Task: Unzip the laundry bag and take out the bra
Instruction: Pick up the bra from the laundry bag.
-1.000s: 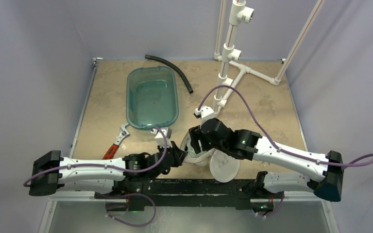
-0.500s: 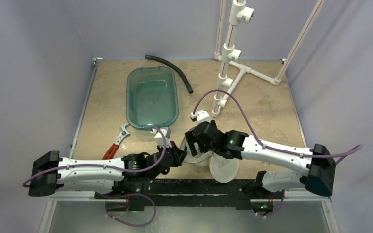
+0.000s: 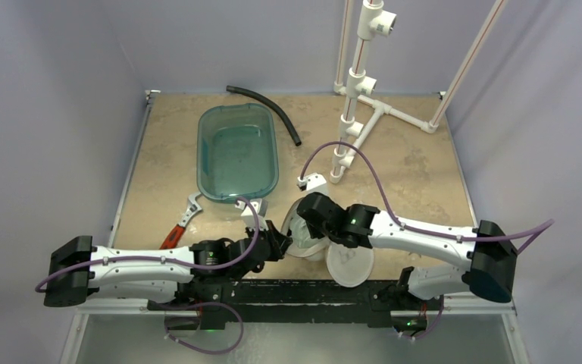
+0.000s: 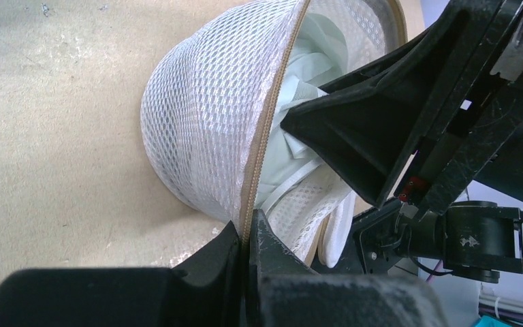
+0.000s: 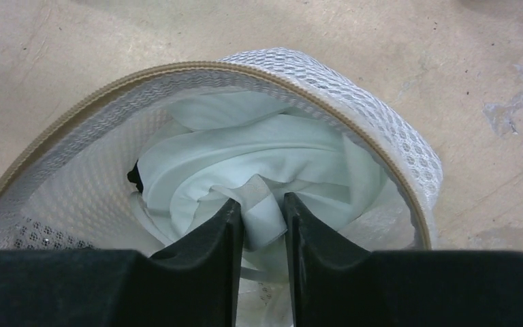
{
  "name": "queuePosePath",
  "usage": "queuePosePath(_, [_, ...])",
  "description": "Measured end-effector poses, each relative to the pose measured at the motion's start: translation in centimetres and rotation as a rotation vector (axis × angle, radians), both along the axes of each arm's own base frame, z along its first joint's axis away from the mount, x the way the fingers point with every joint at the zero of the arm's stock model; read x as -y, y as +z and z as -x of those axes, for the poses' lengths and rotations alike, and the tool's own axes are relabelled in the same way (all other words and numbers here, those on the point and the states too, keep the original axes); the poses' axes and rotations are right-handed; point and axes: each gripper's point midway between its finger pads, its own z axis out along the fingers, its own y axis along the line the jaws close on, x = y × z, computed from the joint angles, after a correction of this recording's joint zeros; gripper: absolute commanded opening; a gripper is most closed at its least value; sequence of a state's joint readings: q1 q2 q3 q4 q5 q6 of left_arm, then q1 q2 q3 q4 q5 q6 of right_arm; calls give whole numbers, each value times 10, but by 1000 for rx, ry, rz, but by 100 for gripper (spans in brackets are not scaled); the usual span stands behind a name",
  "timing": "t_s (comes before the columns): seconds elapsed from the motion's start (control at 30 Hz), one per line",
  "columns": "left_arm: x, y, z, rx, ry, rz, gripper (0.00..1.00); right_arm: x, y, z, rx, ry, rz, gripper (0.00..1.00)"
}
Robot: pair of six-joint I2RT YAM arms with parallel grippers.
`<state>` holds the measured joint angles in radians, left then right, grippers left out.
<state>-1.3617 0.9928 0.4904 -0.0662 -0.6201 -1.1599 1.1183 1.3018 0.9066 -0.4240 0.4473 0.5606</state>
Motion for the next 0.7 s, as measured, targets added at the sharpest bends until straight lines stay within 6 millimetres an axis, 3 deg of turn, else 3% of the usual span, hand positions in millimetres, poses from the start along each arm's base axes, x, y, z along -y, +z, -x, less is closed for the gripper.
queuePosePath(0.1, [0,0,0,0,0,2,0,3,0,0,3,-10,7,0])
queuePosePath(0.37, [0,4,0,-1,2,17,0,12,23,6,7,-9,-26,0])
queuePosePath(0.7, [0,7,0,0,3,29,0,2,117,10,87,34,-248,0])
